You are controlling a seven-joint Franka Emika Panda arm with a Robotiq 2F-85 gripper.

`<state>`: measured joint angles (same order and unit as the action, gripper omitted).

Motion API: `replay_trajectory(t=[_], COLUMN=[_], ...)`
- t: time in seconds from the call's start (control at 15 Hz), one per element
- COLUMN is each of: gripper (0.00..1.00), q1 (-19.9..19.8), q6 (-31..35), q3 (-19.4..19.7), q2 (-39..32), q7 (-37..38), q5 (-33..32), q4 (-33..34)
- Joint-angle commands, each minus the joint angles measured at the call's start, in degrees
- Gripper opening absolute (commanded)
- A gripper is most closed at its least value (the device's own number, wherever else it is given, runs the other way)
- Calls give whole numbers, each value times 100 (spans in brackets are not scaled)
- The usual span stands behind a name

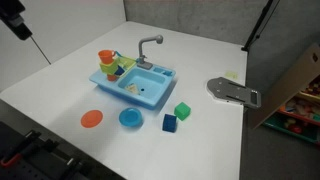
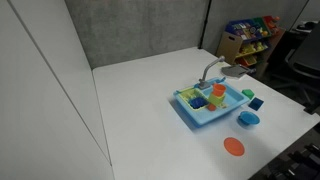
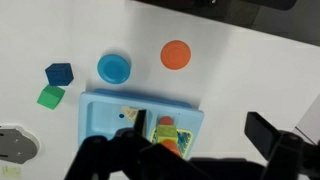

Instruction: Put the green block in the sink

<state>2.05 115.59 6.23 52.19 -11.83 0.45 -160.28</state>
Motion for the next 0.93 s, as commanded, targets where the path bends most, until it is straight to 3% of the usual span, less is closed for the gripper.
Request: replay_trajectory(t=[0.0, 0.4, 0.87], gripper=[100, 100, 100], q1=[-17, -63, -419], q6=[-16, 69, 537], q3=[-18, -153, -430], q2=[-4, -312, -1560], q7=[-10, 162, 760], q5=[16, -61, -429], q4=[13, 233, 1017])
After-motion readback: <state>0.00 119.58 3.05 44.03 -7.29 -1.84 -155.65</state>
